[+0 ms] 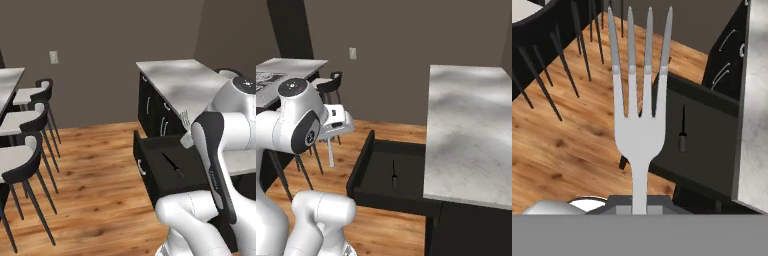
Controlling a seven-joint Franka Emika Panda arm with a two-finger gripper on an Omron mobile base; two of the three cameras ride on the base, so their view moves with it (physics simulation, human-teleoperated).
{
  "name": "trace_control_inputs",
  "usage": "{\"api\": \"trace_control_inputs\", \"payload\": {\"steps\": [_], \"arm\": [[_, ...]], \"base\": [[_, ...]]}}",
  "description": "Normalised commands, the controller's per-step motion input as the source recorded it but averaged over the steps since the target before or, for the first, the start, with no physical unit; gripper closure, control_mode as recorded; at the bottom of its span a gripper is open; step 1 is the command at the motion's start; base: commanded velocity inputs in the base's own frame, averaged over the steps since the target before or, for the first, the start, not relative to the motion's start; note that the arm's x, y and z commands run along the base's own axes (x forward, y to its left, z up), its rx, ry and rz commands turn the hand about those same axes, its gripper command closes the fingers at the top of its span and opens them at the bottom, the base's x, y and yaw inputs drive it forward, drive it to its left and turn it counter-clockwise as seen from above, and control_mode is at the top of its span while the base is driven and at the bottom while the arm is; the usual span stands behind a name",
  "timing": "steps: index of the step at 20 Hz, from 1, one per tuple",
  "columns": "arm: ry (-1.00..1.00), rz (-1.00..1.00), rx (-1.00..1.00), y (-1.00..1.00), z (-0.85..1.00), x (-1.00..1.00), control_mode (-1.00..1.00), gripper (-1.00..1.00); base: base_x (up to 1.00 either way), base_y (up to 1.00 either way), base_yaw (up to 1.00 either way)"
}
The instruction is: Pick up the metallic utensils from the counter and place them in the open drawer. Make sure not to pick up any wooden utensils.
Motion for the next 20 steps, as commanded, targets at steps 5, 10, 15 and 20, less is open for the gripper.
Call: {"api": "trace_control_inputs", "payload": {"steps": [5, 10, 15, 20], "arm": [[0.0, 0.0, 0.0, 0.0, 0.0, 0.0, 1.0, 1.0], [0.0, 0.0, 0.0, 0.0, 0.0, 0.0, 1.0, 1.0], [0.0, 0.0, 0.0, 0.0, 0.0, 0.0, 1.0, 1.0], [0.0, 0.0, 0.0, 0.0, 0.0, 0.0, 1.0, 1.0]], "base": [[-0.01, -0.06, -0.28], [0.0, 0.0, -0.08], [0.0, 0.0, -0.04], [0.03, 0.0, -0.02]]}}
